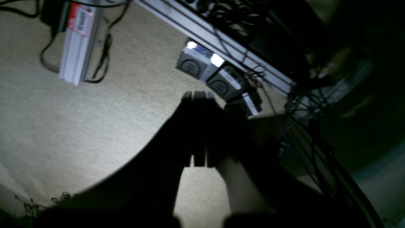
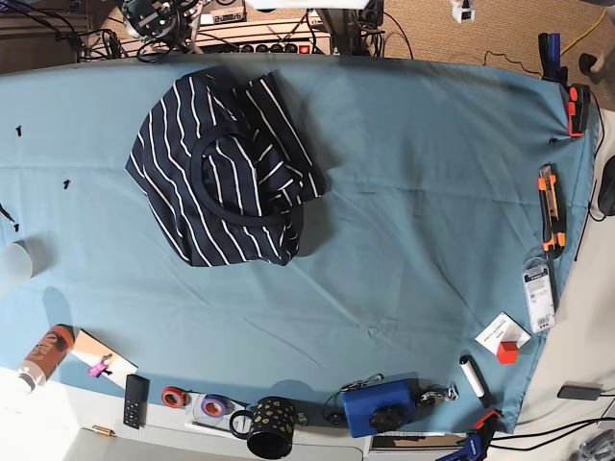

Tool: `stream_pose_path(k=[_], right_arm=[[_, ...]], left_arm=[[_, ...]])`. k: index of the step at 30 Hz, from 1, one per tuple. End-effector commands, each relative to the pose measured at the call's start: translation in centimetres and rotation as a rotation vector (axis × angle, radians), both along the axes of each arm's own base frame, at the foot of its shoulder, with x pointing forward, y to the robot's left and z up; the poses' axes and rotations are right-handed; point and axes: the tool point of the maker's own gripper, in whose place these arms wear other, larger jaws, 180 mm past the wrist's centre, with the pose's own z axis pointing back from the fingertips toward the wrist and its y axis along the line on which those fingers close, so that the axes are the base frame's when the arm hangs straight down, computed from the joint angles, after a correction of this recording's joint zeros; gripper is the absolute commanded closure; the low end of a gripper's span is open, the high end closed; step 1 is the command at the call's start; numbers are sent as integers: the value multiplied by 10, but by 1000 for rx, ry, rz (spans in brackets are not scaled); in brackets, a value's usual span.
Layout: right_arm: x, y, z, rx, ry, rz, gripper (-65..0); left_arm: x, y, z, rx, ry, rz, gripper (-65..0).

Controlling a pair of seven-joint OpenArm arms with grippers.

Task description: Layout the t-shirt on the table in an organized manner, then fold the t-shirt properly

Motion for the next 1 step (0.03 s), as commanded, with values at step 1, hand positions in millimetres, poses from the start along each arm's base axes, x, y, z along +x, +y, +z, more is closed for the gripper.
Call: stream_pose_path(k=[1], right_arm=[[4, -8, 3, -11, -15, 2, 0]], left_arm=[[-5, -1, 1, -3, 2, 1, 0]])
